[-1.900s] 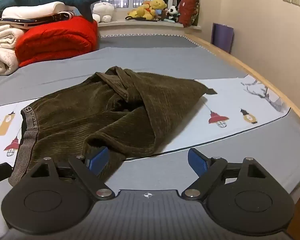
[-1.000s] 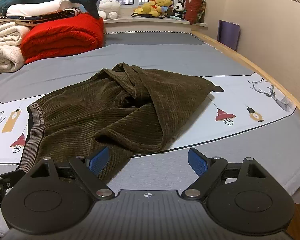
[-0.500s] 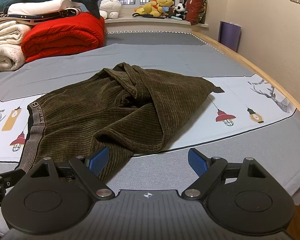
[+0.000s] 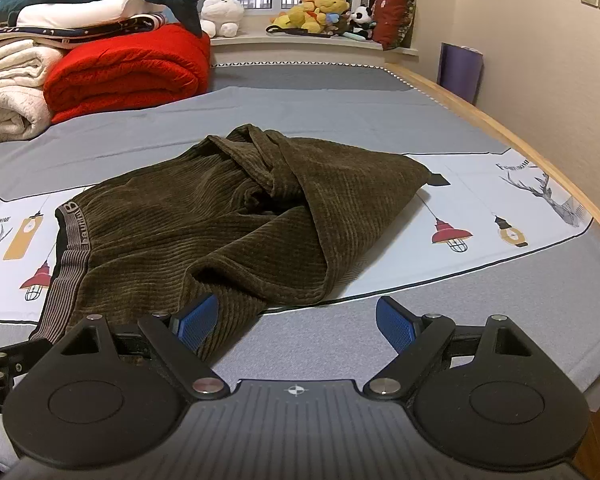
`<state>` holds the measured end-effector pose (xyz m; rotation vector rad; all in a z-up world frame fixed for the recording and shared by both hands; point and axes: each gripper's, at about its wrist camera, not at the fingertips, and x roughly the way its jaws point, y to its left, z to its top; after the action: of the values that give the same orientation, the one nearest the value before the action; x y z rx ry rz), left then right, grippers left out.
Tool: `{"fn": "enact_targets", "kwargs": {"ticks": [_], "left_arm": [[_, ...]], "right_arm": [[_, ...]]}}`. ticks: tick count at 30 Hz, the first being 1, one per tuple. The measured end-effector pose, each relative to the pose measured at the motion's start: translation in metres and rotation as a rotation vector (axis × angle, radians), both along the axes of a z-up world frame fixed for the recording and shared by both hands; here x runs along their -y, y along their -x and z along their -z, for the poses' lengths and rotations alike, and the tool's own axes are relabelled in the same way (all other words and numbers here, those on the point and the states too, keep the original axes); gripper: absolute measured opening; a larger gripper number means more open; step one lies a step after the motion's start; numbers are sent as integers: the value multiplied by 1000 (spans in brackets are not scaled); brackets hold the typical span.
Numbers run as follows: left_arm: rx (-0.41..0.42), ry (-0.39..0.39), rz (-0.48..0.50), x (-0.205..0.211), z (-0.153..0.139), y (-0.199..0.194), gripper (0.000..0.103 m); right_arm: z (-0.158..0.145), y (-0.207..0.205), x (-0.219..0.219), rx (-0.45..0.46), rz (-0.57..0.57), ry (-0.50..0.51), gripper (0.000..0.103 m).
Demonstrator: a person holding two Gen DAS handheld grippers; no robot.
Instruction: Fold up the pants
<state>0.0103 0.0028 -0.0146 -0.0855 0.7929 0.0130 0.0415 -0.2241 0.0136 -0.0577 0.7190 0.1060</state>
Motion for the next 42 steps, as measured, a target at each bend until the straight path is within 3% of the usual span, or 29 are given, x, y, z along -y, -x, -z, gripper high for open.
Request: {"fn": "enact_targets", "kwargs": {"ticks": [33, 37, 40, 41, 42], "left_arm": [[11, 6, 16, 4, -4, 0, 103], [22, 11, 36, 4, -5, 3, 103], [59, -7, 47, 5, -7, 8, 103], [83, -28, 38, 5, -9, 10, 101], [117, -56, 25, 5, -13, 13, 93]], "right_arm": [[1, 2, -3, 5, -7, 12, 86], [1, 2, -3, 9, -7, 16, 77], [1, 4, -3, 18, -10, 17, 61], [1, 4, -4, 21, -11, 17, 56], [0, 5, -4, 26, -10, 17, 54]]}}
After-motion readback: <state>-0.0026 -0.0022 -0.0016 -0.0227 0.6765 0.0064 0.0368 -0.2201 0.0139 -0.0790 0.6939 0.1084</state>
